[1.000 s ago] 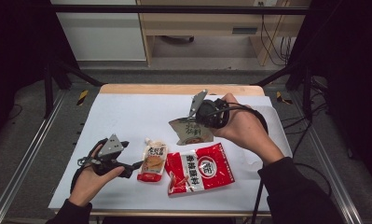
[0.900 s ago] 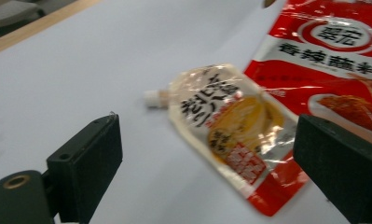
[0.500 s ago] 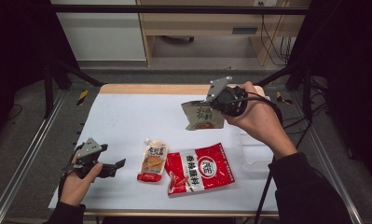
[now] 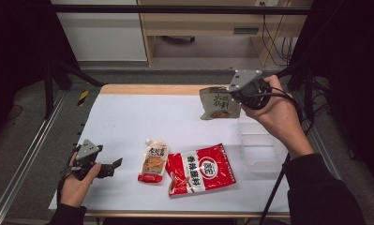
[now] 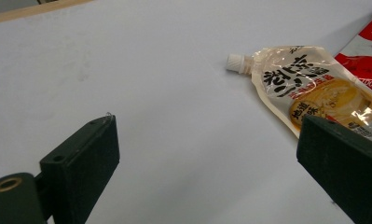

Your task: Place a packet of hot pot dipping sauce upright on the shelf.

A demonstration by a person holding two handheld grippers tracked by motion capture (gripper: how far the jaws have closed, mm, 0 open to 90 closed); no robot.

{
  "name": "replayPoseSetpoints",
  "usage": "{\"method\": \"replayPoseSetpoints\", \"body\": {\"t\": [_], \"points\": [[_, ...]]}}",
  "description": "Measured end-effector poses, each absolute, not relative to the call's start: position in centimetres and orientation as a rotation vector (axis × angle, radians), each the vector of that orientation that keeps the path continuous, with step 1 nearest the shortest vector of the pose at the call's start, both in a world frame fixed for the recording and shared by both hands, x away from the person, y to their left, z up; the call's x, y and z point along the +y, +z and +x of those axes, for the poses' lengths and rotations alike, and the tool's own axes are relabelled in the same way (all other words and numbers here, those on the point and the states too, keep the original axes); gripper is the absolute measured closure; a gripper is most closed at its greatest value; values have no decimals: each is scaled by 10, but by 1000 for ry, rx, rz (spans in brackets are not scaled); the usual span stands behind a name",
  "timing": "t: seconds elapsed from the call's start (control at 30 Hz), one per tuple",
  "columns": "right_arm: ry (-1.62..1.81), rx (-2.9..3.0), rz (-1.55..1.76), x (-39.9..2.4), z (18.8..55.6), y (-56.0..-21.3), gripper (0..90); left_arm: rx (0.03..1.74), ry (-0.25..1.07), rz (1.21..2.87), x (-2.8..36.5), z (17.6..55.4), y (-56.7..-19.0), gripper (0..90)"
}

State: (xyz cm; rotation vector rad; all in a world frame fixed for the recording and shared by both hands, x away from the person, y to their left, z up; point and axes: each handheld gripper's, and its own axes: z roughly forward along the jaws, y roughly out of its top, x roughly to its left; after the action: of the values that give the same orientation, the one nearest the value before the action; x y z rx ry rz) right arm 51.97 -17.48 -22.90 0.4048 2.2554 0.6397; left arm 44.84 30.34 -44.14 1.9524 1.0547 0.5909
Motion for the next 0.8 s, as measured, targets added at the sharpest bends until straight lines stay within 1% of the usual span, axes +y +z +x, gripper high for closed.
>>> {"method": "replayPoseSetpoints", "body": {"t": [0.23, 0.3, 0.37, 0.4, 0.43, 0.47, 0.57, 0.6, 0.63, 0.67, 0.7, 0.8], "points": [[637, 2213, 480, -201, 525, -228, 900, 1058, 583, 1955, 307, 450, -442, 65], [629, 2188, 521, -216, 527, -229, 900, 1059, 580, 1966, 306, 451, -443, 66], [625, 2183, 525, -222, 528, -230, 900, 1059, 578, 1961, 305, 452, -443, 68], [618, 2187, 543, -232, 530, -234, 900, 1055, 578, 1967, 304, 452, -444, 69], [618, 2187, 543, -232, 530, -234, 900, 1055, 578, 1967, 304, 452, -444, 69], [609, 2187, 560, -243, 531, -240, 900, 1049, 597, 1995, 305, 451, -444, 69], [605, 2188, 587, -253, 532, -248, 900, 1055, 610, 1995, 305, 450, -444, 69], [599, 2181, 616, -263, 533, -258, 900, 1059, 605, 1986, 306, 450, -444, 70], [599, 2181, 616, -263, 533, -258, 900, 1059, 605, 1986, 307, 451, -444, 70], [585, 2172, 639, -273, 536, -268, 900, 1060, 609, 1988, 307, 451, -444, 71], [585, 2172, 639, -273, 536, -268, 900, 1063, 610, 1989, 308, 451, -445, 71], [583, 2153, 696, -291, 544, -286, 900, 1071, 611, 1985, 308, 450, -445, 72]]}}
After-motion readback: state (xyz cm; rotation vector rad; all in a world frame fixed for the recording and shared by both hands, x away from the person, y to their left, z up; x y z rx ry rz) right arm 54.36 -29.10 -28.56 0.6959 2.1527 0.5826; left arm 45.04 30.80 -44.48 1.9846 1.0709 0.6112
